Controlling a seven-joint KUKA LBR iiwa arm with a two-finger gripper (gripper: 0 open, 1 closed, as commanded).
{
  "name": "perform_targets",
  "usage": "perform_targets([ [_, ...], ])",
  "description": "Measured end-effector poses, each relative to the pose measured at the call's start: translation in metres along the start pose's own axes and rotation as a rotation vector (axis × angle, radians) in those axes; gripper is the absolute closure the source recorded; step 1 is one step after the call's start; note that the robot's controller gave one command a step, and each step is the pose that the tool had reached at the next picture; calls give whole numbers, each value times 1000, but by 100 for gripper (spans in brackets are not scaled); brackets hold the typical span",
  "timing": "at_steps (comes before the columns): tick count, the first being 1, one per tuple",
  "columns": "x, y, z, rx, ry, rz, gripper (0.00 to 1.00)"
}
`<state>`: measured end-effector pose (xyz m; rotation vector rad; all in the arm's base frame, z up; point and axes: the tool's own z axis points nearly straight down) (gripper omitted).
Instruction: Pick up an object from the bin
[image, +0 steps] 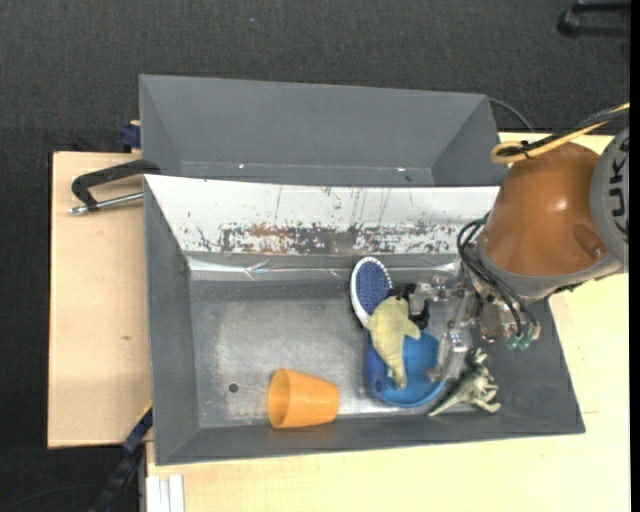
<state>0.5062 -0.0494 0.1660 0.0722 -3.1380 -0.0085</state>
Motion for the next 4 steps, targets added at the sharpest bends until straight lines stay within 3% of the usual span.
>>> perform_targets([
  [1,-42,12,88,7,-11,-425,0],
  [2,-10,38,93,8,-10,-412,0],
  [3,-10,37,95,7,-9,-413,100],
  [4,-39,23,-121,11,-18,-469,100],
])
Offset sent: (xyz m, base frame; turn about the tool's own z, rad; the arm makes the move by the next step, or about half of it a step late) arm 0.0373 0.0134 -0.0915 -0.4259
